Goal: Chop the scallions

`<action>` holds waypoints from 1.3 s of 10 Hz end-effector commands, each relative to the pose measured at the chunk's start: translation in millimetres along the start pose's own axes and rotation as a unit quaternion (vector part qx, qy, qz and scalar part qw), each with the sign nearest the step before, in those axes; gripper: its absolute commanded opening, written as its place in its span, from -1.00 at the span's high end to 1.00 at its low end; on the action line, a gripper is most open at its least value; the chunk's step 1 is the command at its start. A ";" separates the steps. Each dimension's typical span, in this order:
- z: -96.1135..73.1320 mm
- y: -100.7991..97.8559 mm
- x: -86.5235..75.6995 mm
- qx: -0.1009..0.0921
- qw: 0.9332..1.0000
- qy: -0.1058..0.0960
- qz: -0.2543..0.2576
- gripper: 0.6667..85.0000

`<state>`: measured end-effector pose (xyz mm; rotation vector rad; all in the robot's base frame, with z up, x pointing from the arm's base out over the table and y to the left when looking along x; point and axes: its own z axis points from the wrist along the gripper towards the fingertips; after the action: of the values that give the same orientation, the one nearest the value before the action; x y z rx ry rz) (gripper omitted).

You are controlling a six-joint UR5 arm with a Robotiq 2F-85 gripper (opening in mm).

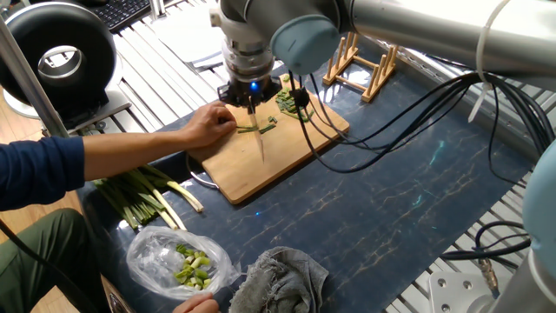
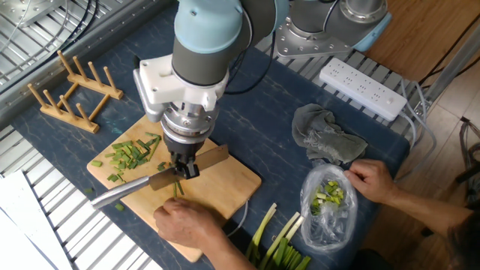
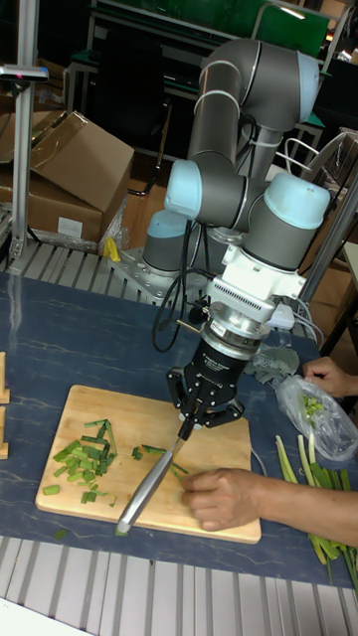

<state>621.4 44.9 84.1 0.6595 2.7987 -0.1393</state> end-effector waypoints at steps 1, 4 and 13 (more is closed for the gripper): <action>-3.3 -16.2 -35.4 0.029 0.996 -0.040 -0.075 0.98; -5.4 -9.4 -72.8 0.009 0.995 -0.054 -0.083 0.98; -5.2 -24.6 -104.7 -0.033 0.979 0.007 -0.202 0.98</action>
<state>701.0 -18.7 115.3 0.1736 2.8397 -0.1934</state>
